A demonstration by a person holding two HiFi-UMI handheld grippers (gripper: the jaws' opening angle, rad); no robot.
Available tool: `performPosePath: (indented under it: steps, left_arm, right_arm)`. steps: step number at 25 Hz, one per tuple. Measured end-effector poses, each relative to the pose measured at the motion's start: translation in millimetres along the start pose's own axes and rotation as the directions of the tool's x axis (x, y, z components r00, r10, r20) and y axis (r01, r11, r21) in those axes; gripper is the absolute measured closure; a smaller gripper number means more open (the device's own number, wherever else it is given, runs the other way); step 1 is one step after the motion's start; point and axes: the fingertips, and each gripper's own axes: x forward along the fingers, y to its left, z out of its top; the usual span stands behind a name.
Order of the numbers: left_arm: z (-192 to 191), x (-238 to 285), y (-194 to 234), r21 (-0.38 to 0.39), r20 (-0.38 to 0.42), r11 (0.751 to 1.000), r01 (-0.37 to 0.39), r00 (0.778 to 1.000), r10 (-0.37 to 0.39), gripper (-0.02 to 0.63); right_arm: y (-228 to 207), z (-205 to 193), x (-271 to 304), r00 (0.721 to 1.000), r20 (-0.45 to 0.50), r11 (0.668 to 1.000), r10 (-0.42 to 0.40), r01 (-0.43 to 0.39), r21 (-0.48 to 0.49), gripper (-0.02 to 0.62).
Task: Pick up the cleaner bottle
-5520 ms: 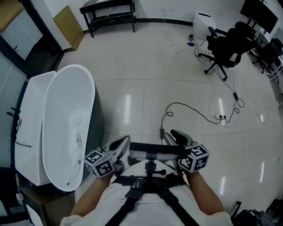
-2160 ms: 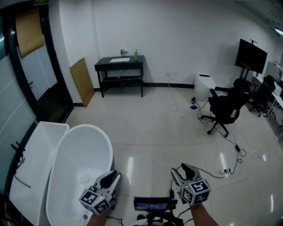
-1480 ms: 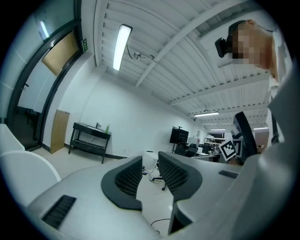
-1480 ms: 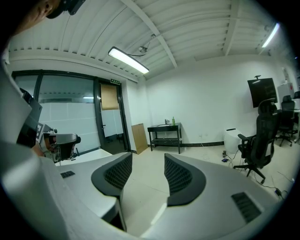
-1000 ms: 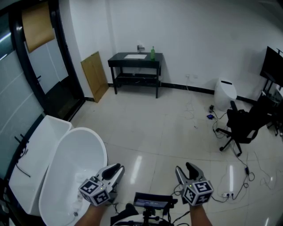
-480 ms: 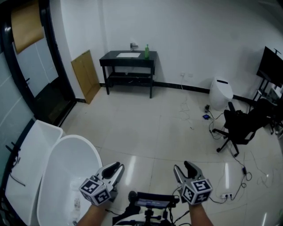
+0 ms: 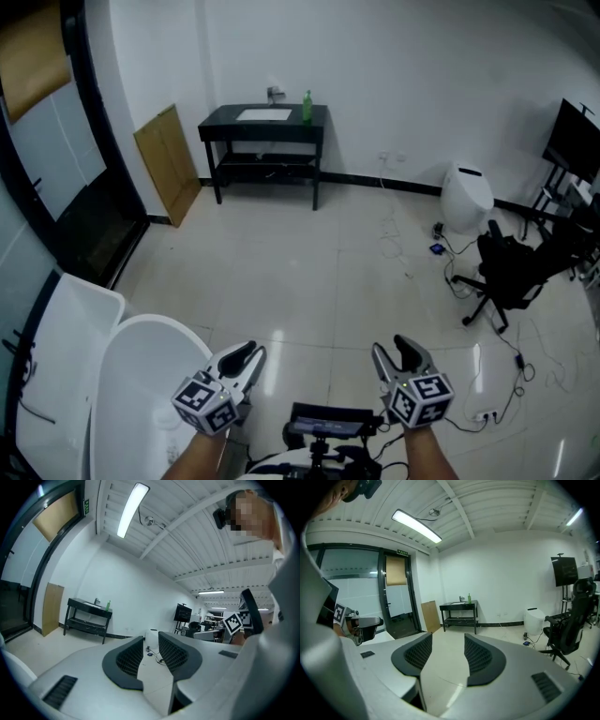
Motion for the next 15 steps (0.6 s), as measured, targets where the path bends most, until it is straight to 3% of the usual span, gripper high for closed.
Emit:
performPosePath:
  steps: [7, 15]
  left_arm:
    - [10, 23, 43, -0.014, 0.003, 1.000, 0.005, 1.000, -0.005, 0.510]
    - [14, 69, 85, -0.005, -0.008, 0.999, -0.053, 0.999, 0.053, 0.510]
  right_arm:
    - [4, 18, 46, 1.000, -0.026, 1.000, -0.015, 0.015, -0.025, 0.385]
    - [-19, 31, 117, 0.998, -0.042, 0.999, 0.045, -0.046, -0.022, 0.385]
